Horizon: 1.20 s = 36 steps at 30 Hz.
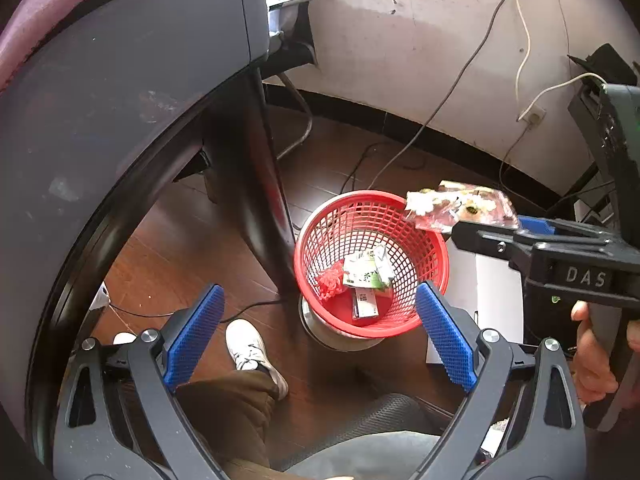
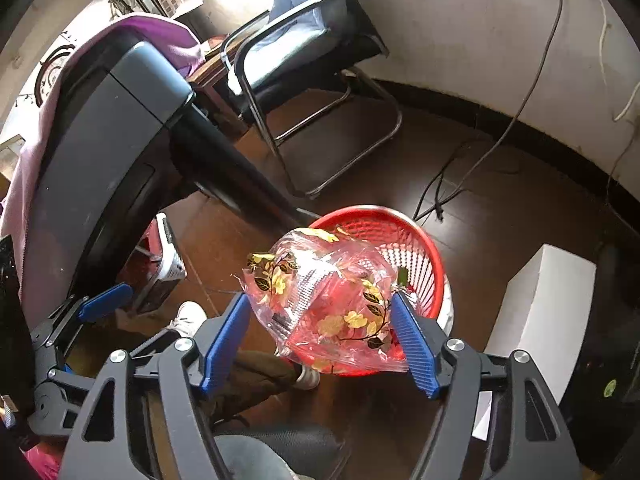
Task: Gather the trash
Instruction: 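Carry the net and bag down to the red wastebasket and open both tools, then raise both empty tools back over the table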
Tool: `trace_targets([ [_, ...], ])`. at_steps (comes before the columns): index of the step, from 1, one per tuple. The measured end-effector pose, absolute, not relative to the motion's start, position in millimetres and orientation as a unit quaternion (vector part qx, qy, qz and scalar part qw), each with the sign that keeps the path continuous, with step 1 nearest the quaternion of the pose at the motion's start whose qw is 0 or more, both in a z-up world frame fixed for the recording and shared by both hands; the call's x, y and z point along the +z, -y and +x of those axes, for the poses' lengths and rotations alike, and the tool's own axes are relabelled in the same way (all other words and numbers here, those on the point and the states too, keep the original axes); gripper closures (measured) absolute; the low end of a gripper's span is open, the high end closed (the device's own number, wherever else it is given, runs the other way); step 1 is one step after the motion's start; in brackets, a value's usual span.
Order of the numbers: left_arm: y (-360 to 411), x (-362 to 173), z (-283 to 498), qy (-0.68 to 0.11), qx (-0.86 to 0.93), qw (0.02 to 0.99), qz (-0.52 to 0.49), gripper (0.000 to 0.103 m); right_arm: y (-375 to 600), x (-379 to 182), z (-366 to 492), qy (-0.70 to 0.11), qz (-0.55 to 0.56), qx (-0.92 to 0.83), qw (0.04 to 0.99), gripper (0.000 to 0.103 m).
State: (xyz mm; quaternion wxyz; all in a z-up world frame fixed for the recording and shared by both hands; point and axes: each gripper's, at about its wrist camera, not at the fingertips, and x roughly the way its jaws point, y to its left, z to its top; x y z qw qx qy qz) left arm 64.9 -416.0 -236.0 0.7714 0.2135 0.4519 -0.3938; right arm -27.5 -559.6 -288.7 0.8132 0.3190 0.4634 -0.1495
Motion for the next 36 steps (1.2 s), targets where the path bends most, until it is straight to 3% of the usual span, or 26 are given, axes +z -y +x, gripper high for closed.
trace_targets([
  [3,414,-236,68,-0.457,-0.39,0.772,0.208,0.01,563,-300,-15,-0.479,0.322,-0.147,0.803,0.028],
  [7,412,-239,74,-0.467,-0.387,0.769,0.201,0.01,572,-305,-13,-0.474,0.346,-0.157,0.795,0.008],
  [16,415,-240,71,-0.466,-0.387,0.768,0.207,0.01,579,-289,-27,-0.442,0.361,-0.164,0.805,0.008],
  [36,407,-220,42,-0.445,-0.401,0.773,0.21,0.01,562,-198,-94,-0.386,0.268,-0.232,0.851,0.007],
])
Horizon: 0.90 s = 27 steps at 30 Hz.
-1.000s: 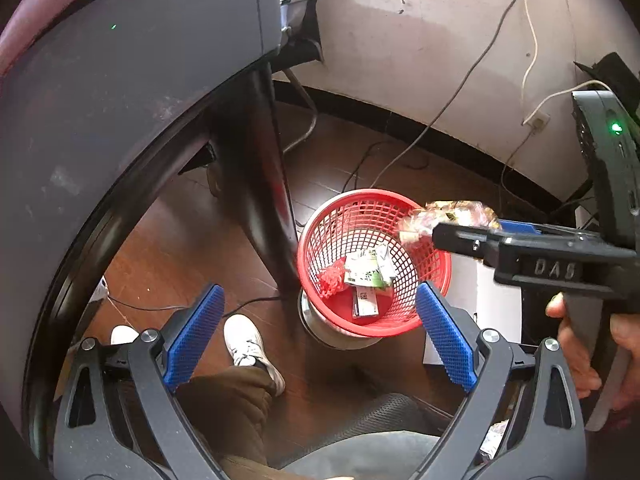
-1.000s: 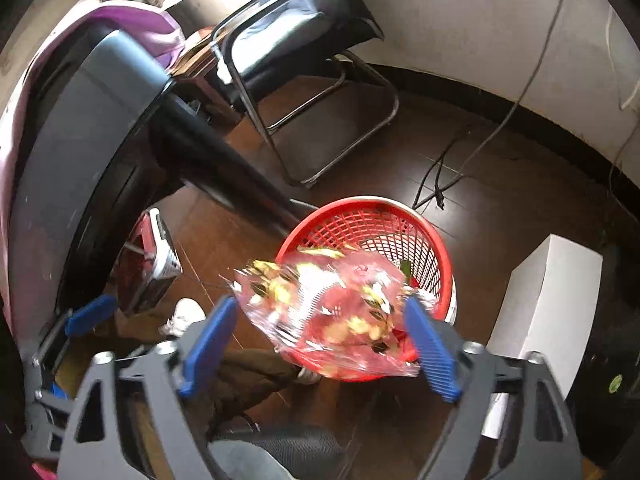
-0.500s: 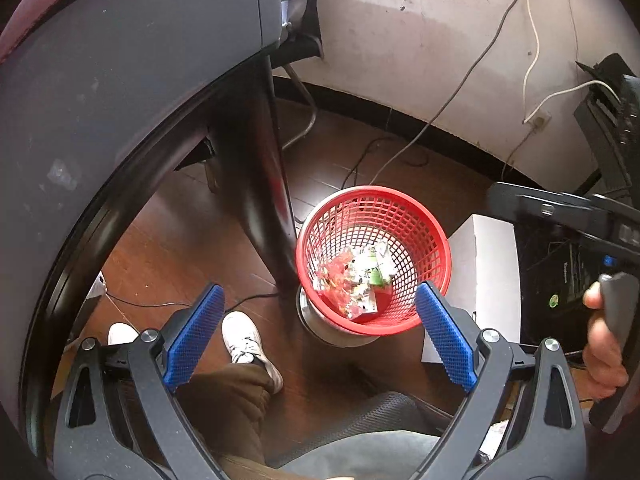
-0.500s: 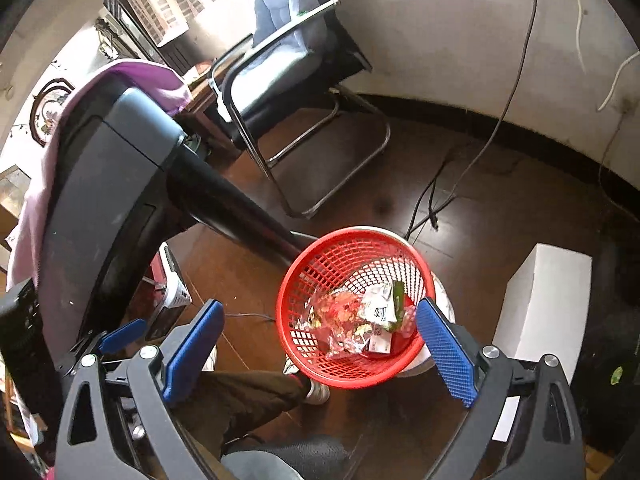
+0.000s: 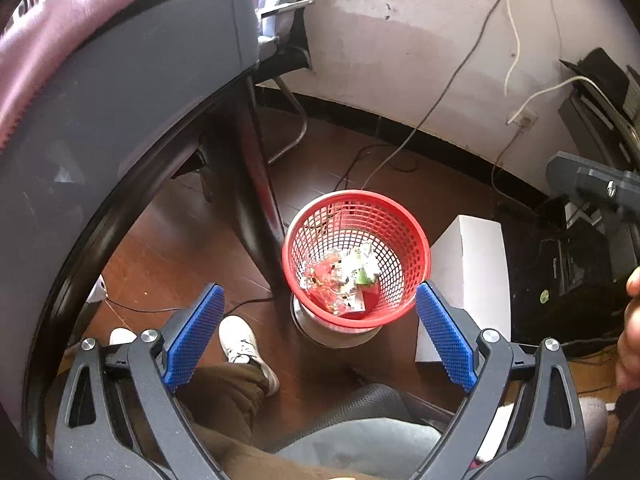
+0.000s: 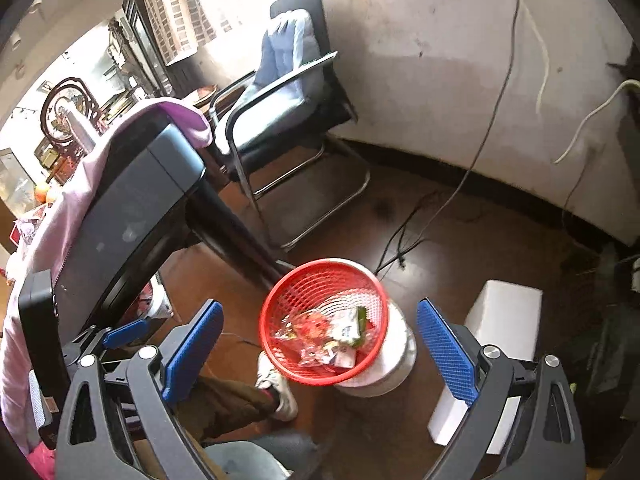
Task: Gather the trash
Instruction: 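Raise both empty tools back over the table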
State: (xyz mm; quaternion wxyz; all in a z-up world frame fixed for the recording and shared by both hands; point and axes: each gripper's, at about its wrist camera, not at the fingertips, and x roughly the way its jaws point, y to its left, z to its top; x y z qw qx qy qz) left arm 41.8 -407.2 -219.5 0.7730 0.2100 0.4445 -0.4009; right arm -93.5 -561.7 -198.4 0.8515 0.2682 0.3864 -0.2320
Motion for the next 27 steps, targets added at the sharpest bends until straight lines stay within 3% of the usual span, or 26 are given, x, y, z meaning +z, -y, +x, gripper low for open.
trace_targets([
  [15,372,-138,34,-0.356,-0.372,0.831,0.209,0.01,550,-161,-133,-0.355,0.248,-0.245,0.867,0.006],
  [27,231,-23,138,-0.301,-0.23,0.912,0.157,0.008,518,-136,-114,-0.352,0.221,-0.213,0.884,0.006],
])
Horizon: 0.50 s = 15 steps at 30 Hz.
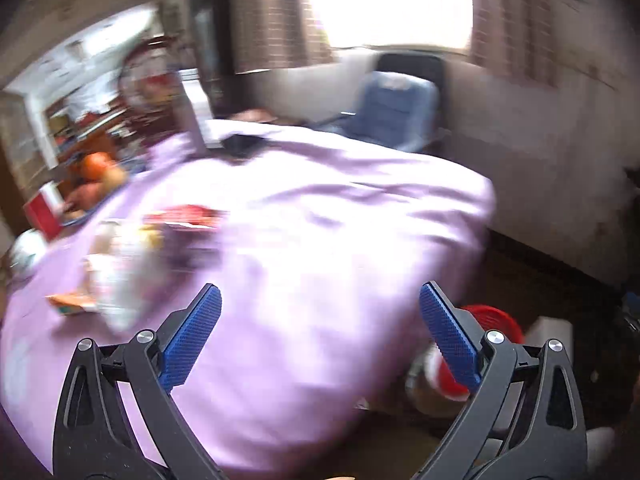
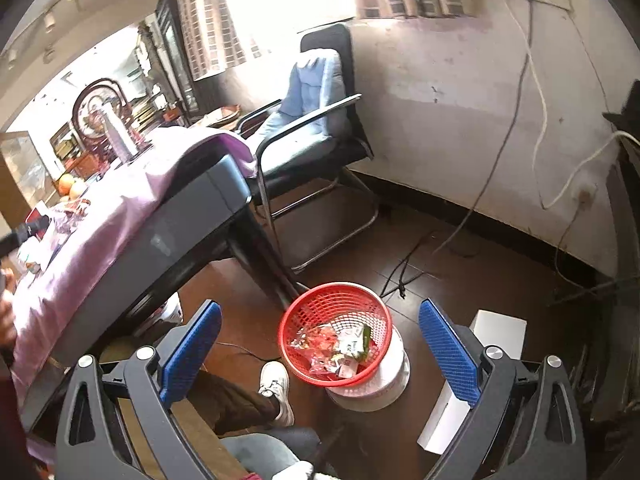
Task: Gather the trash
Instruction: 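Raise both empty tools back over the table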
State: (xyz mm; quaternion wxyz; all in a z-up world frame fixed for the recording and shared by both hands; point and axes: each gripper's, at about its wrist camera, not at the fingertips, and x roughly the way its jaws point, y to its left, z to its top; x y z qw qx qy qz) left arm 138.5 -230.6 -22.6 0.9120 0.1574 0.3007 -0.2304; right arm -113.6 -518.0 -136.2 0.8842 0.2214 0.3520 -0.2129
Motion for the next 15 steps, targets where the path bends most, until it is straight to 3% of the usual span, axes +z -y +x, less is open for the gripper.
trace_targets([
  [7,103,-9,238,-0.342,-0.099,0.931,0.076,0.007,493,-129,-80,-0.368,0.205,-0.182,0.889,0.006],
  [15,5,-39,320,-0.413,-0.036,0.91,-0.026,0.007,451,-115,-35,-0.377,0.167,-0.146,0.9,0.006],
])
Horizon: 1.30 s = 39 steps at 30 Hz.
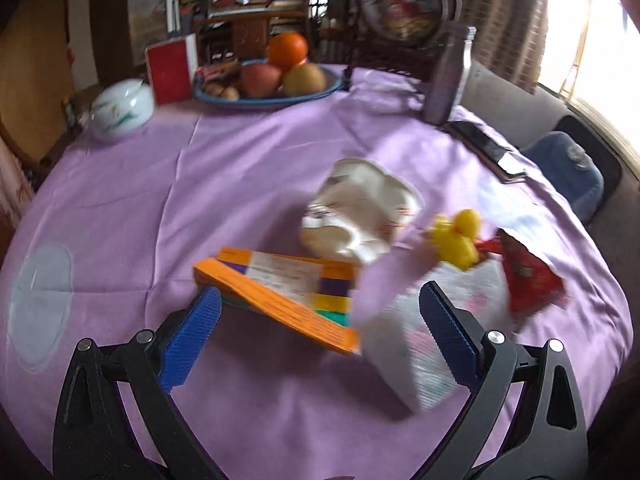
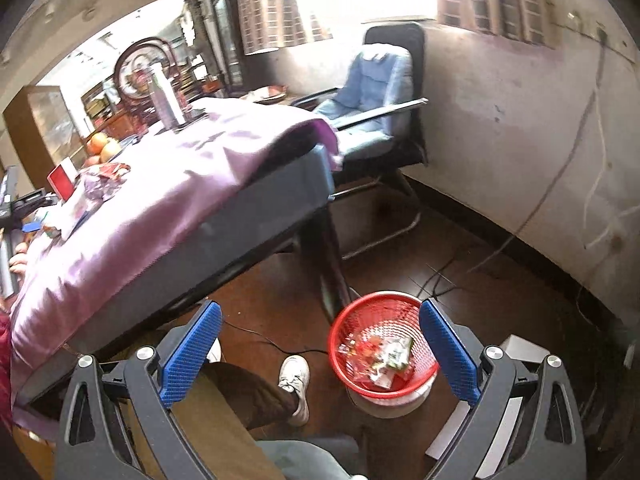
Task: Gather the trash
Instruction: 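Raise both empty tools back over the table, then grasp the orange medicine box with the left tool while the right tool grasps the red snack bag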
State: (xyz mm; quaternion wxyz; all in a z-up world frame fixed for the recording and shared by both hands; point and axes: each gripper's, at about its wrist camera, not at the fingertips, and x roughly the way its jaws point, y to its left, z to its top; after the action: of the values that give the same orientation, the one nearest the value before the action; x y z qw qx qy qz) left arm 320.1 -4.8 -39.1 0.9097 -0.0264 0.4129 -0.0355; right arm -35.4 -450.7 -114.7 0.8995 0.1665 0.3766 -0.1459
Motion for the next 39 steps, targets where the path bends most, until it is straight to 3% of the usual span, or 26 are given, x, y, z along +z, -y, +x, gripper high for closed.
trace_targets([
  [9,-39,-68,333,-0.474,0.03,0.879,0.027,0.007,420,-107,-15,-0.381,0.137,-0.119,0.907,0.006],
  [16,-115,-36,308,-0.442,0.088,0.892,0.028,0.007,414,-110,-11,-0.375,0.149,-0.101,0.909,0.006],
  [21,-90,-18,298,-0.441,0.016,0.897,-0.004,0.007,399,-114,-1,-0.382,0.149,-0.077,0.909,0.006],
  [30,-49,-64,330,-0.488,0.015,0.873,-0.008,0.006,386,-87,8,-0.363,0.126,-0.06,0.921,0.006],
  [39,-57,-79,331,-0.484,0.022,0.875,0.003,0.005,318,-49,105,-0.348,0.087,0.061,0.932,0.006],
])
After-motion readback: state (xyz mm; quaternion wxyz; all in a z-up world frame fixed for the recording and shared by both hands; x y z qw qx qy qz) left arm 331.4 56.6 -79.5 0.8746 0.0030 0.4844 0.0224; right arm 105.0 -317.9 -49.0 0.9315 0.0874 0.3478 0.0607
